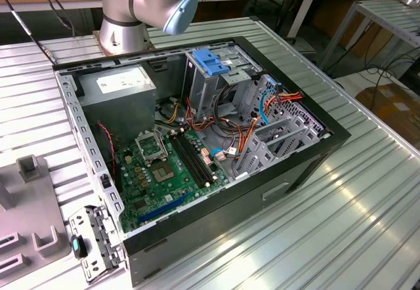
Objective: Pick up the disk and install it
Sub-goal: 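Reach for the disk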
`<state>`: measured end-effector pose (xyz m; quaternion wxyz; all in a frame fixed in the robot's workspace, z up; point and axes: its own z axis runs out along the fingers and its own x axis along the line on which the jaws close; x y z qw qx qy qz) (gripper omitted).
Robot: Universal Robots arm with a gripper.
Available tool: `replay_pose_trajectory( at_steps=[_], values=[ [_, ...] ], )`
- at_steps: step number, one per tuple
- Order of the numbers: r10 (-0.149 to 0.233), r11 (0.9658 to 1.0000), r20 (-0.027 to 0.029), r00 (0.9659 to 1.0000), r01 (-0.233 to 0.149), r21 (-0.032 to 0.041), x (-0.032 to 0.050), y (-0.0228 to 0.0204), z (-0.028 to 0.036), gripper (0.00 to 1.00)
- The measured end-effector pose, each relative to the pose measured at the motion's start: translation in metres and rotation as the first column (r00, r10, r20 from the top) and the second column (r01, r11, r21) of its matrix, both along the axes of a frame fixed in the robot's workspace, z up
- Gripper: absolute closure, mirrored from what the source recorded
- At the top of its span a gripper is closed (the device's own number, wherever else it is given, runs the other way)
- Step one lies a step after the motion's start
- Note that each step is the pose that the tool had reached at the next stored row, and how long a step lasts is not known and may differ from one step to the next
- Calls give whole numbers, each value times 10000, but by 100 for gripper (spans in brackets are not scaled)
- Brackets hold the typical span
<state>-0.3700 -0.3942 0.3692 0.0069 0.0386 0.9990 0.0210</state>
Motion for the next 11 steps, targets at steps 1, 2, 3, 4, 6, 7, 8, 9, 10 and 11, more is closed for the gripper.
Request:
replay_pose_trajectory(
  at_steps=[1, 2, 3, 4, 6, 7, 8, 9, 10, 11],
  values=[
    [-1, 10000, 0, 10000, 1, 0, 0, 0, 0, 89],
    [-2, 10000, 0, 10000, 2, 0, -1, 0, 0, 89],
    [-1, 10000, 0, 10000, 1, 0, -1, 0, 0, 89],
    [-1, 10000, 0, 10000, 1, 0, -1, 0, 0, 89],
    [-1, 10000, 16, 10000, 1, -1, -86, 12, 0, 89],
    [0, 10000, 23, 10000, 0, -1, -130, 20, 1, 89],
    [-1, 10000, 30, 10000, 1, -1, -164, 23, 0, 89],
    [-2, 10000, 36, 10000, 2, 0, -208, 26, -1, 89],
    [-2, 10000, 34, 10000, 2, -1, -291, 26, -1, 89],
    [-1, 10000, 34, 10000, 1, -1, -348, 26, -2, 89]
  ],
)
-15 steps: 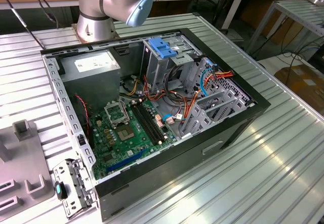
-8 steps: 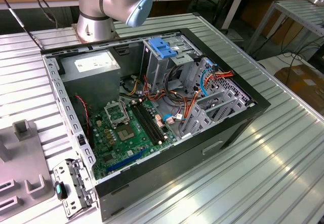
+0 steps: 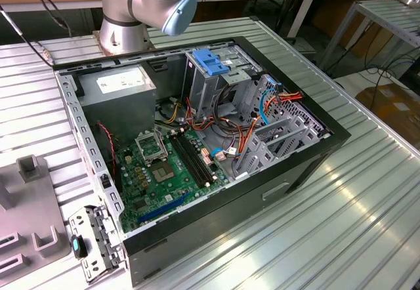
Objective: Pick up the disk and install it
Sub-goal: 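Reach for the disk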
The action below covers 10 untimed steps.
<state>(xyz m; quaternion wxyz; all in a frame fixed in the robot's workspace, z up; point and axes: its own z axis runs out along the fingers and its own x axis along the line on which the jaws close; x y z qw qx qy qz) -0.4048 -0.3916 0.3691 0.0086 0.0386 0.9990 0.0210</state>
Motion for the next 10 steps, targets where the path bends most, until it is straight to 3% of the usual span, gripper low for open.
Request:
replay_pose_trajectory(
  at_steps=[5, 10],
  values=[
    [0, 10000, -32, 10000, 0, 1, -199, 3, -6, 89],
    [0, 10000, -107, 9999, 0, 0, -395, 7, -12, 89]
  ],
)
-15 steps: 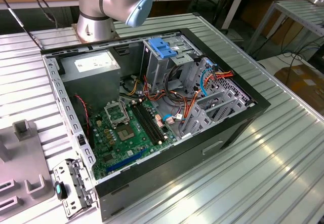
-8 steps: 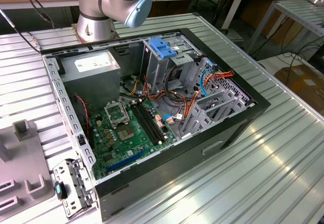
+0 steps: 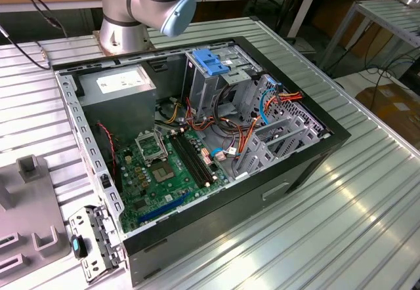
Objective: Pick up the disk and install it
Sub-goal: 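Reach for the disk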
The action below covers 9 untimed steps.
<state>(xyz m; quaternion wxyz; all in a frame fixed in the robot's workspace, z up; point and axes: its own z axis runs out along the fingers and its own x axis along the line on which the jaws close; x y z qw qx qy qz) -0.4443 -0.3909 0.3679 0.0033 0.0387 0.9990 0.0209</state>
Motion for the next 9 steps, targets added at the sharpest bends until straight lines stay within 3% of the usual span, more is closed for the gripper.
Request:
replay_pose_trajectory(
  at_steps=[5, 9],
  values=[
    [-1, 10000, -86, 10000, 1, 0, -166, 8, -6, 89],
    [0, 10000, -90, 10000, 0, -1, -175, 7, -6, 89]
  ],
)
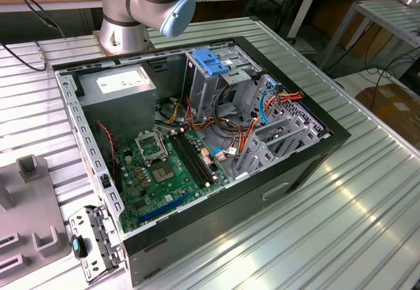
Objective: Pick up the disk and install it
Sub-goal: 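Reach for the disk, then pick up the disk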
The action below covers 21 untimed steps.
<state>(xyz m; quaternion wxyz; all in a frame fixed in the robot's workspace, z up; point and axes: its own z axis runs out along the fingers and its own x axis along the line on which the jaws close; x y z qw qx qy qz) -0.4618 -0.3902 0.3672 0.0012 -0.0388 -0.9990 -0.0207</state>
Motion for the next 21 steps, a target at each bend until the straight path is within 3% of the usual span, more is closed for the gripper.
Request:
replay_pose_trajectory(
  at_steps=[18, 21],
  values=[
    [6, 10000, 1, 10000, -6, 0, -33, 0, -2, 89],
    [506, 9987, 2, 9987, -506, 1, -33, 0, -3, 89]
  ],
)
